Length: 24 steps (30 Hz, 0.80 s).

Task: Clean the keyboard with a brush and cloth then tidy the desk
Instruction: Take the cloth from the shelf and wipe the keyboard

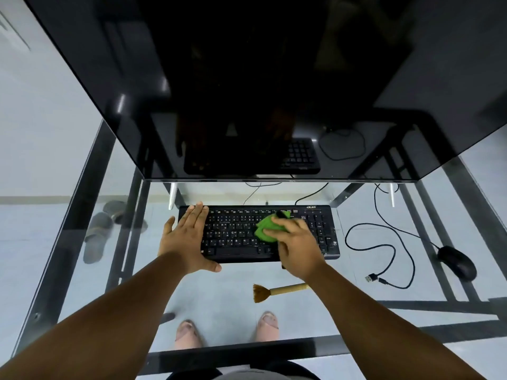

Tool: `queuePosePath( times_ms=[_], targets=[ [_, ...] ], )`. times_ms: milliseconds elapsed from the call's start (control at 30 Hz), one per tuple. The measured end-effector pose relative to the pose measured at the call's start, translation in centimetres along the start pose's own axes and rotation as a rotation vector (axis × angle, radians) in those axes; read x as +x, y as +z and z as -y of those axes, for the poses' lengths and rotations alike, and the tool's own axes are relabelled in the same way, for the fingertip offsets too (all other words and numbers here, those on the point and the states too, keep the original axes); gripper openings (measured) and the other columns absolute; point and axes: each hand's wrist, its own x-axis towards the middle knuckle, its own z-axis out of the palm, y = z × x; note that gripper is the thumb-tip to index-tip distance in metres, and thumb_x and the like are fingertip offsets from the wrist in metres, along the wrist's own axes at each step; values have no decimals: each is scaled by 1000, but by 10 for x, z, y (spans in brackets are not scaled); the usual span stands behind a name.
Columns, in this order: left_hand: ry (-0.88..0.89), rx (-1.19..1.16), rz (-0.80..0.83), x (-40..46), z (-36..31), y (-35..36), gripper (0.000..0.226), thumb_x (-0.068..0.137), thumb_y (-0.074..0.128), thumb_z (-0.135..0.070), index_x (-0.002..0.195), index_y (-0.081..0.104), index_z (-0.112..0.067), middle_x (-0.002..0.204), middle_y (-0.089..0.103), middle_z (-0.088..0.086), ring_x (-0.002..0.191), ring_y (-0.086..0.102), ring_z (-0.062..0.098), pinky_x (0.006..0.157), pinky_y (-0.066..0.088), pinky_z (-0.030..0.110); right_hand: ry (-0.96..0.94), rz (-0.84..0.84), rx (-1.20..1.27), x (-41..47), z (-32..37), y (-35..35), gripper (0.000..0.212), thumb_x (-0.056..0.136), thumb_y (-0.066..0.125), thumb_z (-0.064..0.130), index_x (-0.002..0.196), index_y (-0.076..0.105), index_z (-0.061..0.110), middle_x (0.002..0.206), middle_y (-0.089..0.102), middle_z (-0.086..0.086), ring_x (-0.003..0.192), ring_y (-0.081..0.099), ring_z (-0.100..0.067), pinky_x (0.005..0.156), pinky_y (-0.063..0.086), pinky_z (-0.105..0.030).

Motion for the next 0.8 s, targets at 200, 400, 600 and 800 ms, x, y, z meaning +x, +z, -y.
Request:
queuePosePath(
  times_ms=[200, 400, 600, 800],
  targets=[
    [-4, -3, -1, 0, 0, 0, 144, 49, 67, -82, 152, -17, -25, 160, -21, -9, 148, -13, 9, 121, 1, 43, 125, -7, 34, 41, 38, 17, 47, 89, 56, 5, 135, 58, 16, 149, 43, -8, 130, 42, -32, 113, 37, -43],
    [1, -6, -3, 0, 3, -1, 144, 48, 65, -83, 152, -17, -26, 159, -21, -10, 148, -11, 8, 120, 3, 42, -225, 135, 24, 19, 51, 20, 45, 85, 59, 2, 123, 67, 25, 137, 57, 4, 120, 45, -25, 98, 48, -37],
    [1, 8, 4, 0, 2, -1, 143, 49, 63, -85, 151, -18, -26, 159, -22, -9, 148, -13, 9, 120, 1, 44, 43, -77, 46, 3, 18, 13, 47, 79, 61, -3, 118, 71, 21, 129, 63, 3, 116, 49, -25, 97, 51, -41],
    [0, 18, 11, 0, 0, -2, 144, 49, 63, -86, 152, -17, -24, 160, -22, -7, 148, -13, 11, 120, -1, 46, -138, 156, 52, 0, 17, 2, 49, 80, 57, -9, 109, 75, 26, 127, 65, 10, 115, 50, -20, 95, 48, -30]
  ],
)
